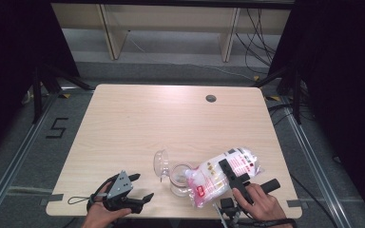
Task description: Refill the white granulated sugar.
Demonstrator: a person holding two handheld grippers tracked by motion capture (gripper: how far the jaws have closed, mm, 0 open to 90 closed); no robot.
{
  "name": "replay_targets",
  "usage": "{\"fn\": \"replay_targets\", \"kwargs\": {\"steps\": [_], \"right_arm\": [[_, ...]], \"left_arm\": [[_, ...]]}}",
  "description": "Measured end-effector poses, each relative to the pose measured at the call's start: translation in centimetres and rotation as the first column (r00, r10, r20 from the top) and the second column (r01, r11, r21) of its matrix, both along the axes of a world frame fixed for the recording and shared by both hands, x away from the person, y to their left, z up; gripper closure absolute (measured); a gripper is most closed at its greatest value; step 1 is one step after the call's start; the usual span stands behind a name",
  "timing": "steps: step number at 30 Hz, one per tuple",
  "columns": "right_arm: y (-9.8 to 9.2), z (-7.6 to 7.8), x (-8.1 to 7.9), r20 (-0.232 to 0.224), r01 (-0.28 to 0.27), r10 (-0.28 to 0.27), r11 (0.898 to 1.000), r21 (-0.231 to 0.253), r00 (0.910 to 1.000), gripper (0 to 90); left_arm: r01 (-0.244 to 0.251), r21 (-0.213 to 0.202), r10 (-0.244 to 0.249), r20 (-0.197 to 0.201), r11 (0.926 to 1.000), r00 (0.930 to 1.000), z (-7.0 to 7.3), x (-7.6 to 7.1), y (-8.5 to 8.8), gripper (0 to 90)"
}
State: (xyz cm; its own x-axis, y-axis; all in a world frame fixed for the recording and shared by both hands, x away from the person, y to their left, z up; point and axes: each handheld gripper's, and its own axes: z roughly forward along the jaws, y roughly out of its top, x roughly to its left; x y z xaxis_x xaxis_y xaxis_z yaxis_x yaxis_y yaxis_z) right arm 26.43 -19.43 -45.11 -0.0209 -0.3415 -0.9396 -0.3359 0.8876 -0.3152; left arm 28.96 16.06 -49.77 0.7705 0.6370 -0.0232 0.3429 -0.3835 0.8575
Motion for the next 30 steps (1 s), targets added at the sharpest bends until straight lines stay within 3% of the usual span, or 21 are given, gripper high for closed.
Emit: {"fn": "replay_targets", "kwargs": {"steps": [2, 6, 9, 23, 25, 28, 30], "right_arm": [[0.02, -0.01, -0.08, -0.001, 0.002, -0.001, 1.0, 0.009, 1.0, 48.4], [0.01, -0.18, -0.22, -0.003, 0.011, -0.011, 1.0, 0.006, 0.9999, 48.5], [0.11, -0.04, -0.2, -0.001, -0.001, 0.001, 1.0, -0.008, 1.0, 48.6], [-0.03, -0.17, -0.18, -0.002, 0.012, -0.012, 1.0, 0.011, 0.9999, 48.9], [0.01, 0.0, -0.07, 0.006, -0.003, 0.003, 1.0, -0.01, 1.0, 49.0], [-0.08, -0.13, -0.13, -0.003, 0.01, -0.01, 1.0, 0.004, 0.9999, 49.0], [0.06, 0.09, -0.15, 0.011, -0.006, 0.006, 1.0, -0.018, 0.9999, 49.1]], "left_arm": [[-0.007, -0.028, 0.006, -0.022, 0.9996, 0.9997, 0.02, 0.04, 0.12, 18.7], [-0.009, -0.047, 0.008, -0.027, 0.9989, 0.9996, 0.0, 0.15, 0.24, 18.6], [-0.011, -0.042, 0.01, -0.03, 0.999, 0.9995, 0.01, 0.07, 0.22, 18.6], [0.0, -0.028, -0.001, -0.026, 0.9996, 0.9997, 0.04, 0.06, 0.19, 18.6], [-0.003, -0.027, 0.002, -0.024, 0.9996, 0.9997, 0.03, 0.05, 0.16, 18.5], [-0.005, -0.02, 0.004, -0.021, 0.9998, 0.9998, 0.03, 0.03, 0.16, 18.5], [-0.014, -0.037, 0.013, -0.028, 0.9992, 0.9995, -0.03, -0.05, 0.02, 18.5]]}}
